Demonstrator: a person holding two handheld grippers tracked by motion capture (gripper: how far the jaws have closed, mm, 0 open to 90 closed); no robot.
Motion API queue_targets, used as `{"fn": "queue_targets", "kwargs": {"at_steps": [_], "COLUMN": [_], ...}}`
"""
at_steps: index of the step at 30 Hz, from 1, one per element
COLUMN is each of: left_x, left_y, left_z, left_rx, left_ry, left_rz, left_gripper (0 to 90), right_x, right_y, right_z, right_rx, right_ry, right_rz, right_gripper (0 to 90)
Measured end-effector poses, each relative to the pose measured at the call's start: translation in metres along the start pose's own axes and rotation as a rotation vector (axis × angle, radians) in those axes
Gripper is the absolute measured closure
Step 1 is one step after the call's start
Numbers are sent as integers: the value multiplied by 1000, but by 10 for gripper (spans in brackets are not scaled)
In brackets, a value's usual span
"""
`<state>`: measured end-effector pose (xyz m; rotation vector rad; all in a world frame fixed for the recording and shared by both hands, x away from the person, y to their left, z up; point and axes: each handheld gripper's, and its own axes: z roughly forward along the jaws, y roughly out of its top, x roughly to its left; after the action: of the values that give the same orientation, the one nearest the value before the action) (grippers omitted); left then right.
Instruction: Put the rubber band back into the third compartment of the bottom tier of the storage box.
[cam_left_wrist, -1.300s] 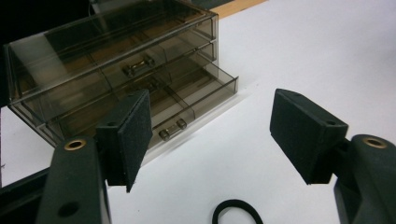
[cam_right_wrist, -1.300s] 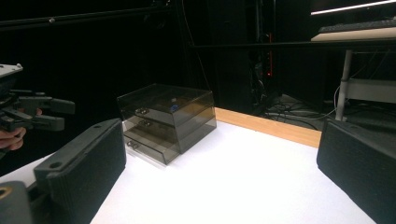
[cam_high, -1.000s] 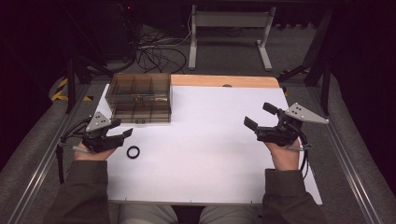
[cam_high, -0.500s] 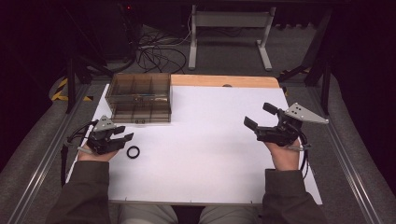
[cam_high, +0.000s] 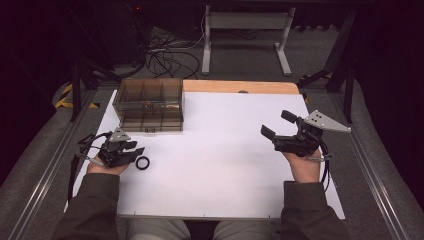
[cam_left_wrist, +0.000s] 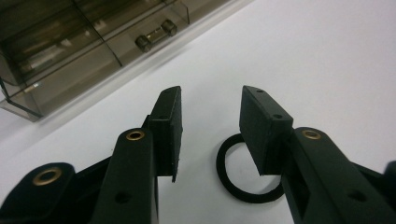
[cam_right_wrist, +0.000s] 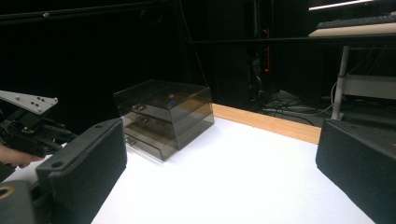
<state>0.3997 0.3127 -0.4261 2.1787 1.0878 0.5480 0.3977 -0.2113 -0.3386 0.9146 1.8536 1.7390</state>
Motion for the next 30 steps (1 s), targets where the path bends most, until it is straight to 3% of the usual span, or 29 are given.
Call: {"fn": "queue_targets", "kwargs": {"at_steps": [10,24,30], "left_x": [-2,-2,-3], "left_y": [-2,-7,-7], "left_z": [11,19,22], "left_rx": [79,119,133], "left_ry": [-13,-32,-46], "left_rz": [18,7,23], "left_gripper": [643,720,764], "right_x": [0,1,0], "right_y": [-1,-1,-1], "right_z": [1,2,2], "right_rx": [11,15,15], "right_ry": [-4,-2,-4], "right_rz": [0,1,2], "right_gripper": [26,27,27]}}
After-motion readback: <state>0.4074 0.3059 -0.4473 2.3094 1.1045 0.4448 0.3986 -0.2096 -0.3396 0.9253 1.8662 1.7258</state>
